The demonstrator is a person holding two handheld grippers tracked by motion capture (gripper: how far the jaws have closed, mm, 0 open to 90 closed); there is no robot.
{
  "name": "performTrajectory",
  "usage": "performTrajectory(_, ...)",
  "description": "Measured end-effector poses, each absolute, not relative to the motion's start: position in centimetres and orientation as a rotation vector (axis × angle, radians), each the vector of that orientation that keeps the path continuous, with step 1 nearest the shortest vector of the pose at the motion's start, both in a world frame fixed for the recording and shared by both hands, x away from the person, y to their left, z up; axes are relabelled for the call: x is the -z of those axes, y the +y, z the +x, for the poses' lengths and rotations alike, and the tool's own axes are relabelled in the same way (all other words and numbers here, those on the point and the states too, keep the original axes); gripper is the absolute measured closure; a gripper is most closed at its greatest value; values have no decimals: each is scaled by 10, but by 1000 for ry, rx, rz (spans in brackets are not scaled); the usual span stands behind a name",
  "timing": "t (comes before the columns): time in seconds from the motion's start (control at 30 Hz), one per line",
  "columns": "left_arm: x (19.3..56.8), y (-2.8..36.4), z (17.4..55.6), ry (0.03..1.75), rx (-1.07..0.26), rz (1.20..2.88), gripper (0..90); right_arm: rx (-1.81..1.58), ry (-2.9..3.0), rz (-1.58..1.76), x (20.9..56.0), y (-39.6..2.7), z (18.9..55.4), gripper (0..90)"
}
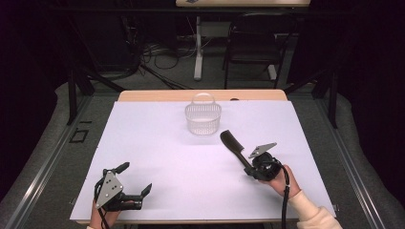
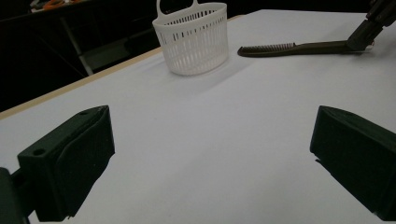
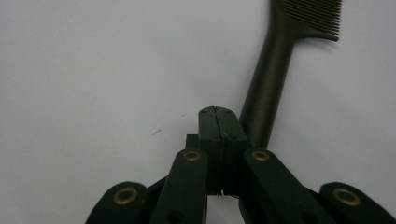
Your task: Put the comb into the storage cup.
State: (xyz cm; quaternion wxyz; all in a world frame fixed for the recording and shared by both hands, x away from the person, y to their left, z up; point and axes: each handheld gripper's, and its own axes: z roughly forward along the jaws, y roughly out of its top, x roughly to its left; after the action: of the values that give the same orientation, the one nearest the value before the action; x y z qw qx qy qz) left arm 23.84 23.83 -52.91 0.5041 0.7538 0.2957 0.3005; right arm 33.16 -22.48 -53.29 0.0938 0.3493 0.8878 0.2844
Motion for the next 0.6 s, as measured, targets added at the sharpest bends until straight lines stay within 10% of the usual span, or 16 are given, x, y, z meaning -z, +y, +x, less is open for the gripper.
performTrajectory(0.6,529,238,238,712,-729,1824,0,-829,2587,1069,533,-237,335,900)
